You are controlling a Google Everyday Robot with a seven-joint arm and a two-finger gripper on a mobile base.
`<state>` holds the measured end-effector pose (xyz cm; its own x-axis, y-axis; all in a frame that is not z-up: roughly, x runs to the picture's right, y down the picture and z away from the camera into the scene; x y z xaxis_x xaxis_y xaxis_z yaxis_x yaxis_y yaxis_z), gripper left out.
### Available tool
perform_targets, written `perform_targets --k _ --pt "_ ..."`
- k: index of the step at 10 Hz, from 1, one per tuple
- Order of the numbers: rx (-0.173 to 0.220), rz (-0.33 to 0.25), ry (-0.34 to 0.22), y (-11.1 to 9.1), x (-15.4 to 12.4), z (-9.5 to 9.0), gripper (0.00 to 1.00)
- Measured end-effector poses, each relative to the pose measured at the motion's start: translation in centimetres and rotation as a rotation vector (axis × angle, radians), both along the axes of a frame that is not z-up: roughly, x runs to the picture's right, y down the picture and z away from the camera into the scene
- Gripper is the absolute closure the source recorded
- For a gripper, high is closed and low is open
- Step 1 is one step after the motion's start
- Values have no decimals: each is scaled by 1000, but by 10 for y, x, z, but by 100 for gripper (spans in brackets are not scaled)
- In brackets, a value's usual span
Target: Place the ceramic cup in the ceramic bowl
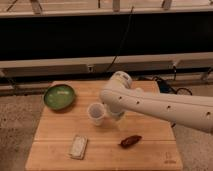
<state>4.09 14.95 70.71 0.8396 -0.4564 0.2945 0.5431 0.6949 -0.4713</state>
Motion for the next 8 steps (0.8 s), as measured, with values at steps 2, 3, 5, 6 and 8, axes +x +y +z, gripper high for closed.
perform_targets --k 2,3,5,6,8 --pt "-12 -25 -11 5 -2 5 20" --pt "-16 -37 -25 6 -8 8 20" --pt "-19 -57 -46 13 -16 18 20" --pt "-21 -66 -61 16 -21 21 20" --pt "-25 -79 -72 17 -22 24 20"
